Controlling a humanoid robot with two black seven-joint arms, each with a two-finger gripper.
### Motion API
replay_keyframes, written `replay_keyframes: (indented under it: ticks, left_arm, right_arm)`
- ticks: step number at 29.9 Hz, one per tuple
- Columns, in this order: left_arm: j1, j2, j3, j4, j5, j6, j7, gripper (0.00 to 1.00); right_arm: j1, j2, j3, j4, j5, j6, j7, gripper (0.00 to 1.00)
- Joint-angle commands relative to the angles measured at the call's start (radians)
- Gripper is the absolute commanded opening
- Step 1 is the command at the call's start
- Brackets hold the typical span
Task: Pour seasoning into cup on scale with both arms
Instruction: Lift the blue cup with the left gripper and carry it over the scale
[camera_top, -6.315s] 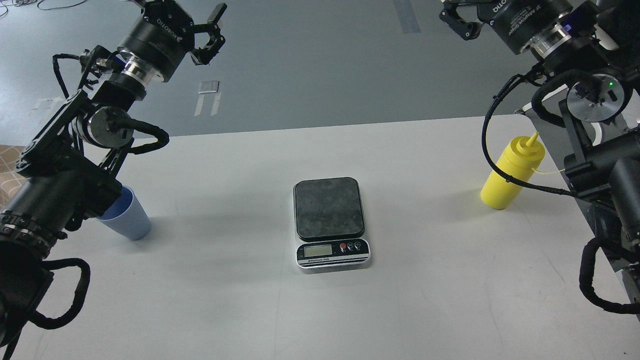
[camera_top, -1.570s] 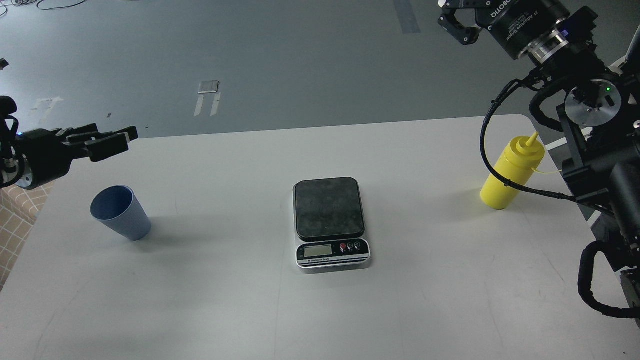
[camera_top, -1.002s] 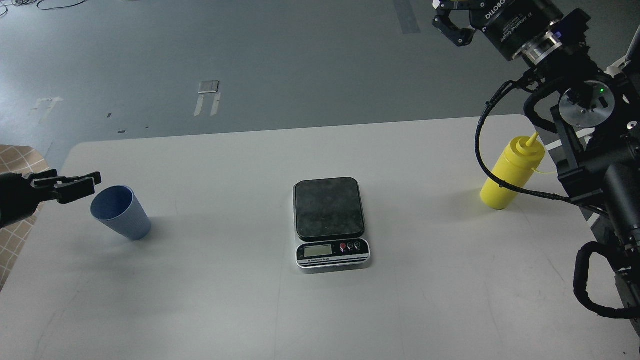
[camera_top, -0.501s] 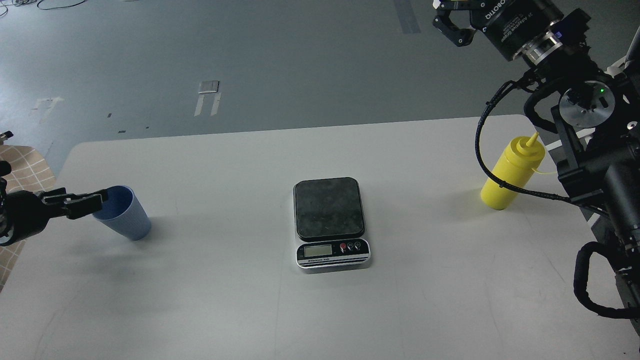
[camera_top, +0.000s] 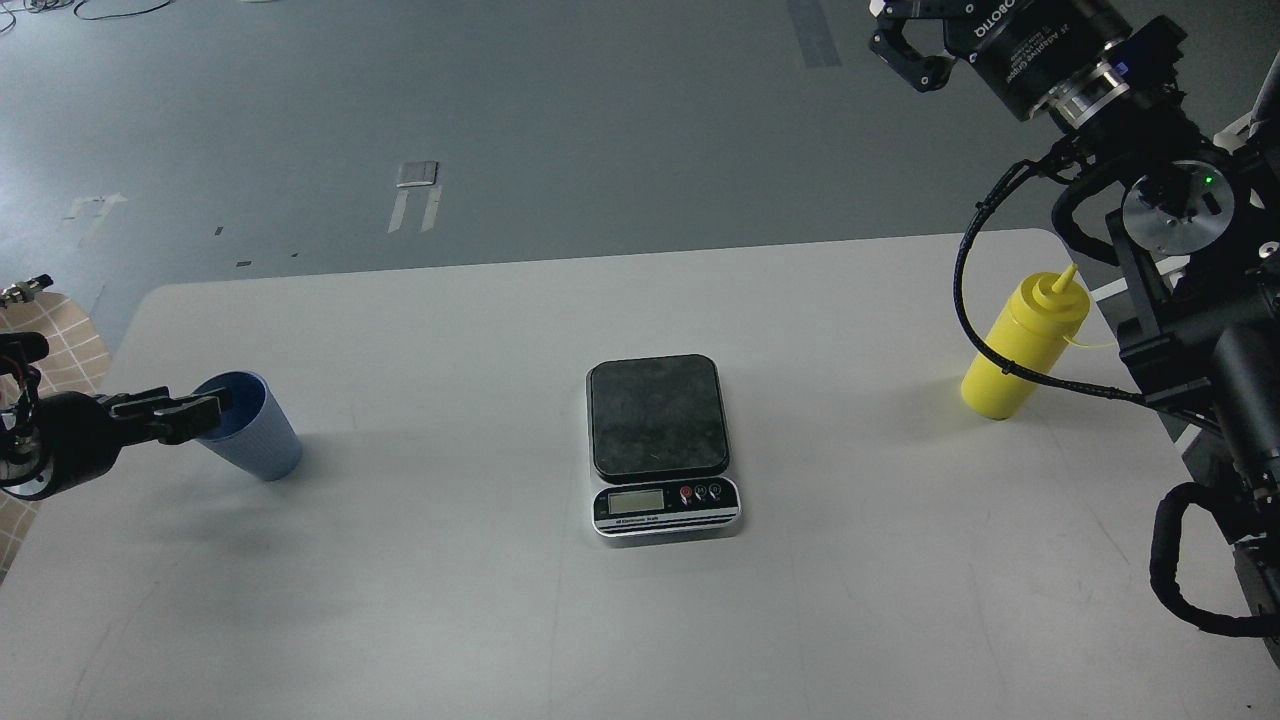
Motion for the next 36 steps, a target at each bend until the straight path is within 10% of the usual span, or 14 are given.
replay_keyframes:
  ticks: [1, 5, 15, 36]
  left_arm:
    - [-0.001, -0.005, 0.0, 0.023, 0.001, -0.003, -0.001, 0.57]
    - [-0.006, -0.003, -0.003, 0.034, -0.001, -0.039, -0.003, 0.0]
    - [-0.027, 0.0, -0.01, 0.032, -0.03, -0.113, -0.015, 0.0]
    - [-0.504, -0.208, -0.004, 0.011, -0.031, -0.211, -0.029, 0.0]
  right_arm:
    - [0.0, 0.0, 0.0, 0.0, 0.0, 0.0, 0.0, 1.0]
    - [0.0, -0.002, 0.0, 0.0, -0.001, 0.0, 0.0, 1.0]
    - [0.0, -0.002, 0.0, 0.0, 0.0, 0.0, 0.0, 1.0]
    - [0.005, -0.005, 0.012, -0.002, 0.0, 0.0, 0.0, 1.0]
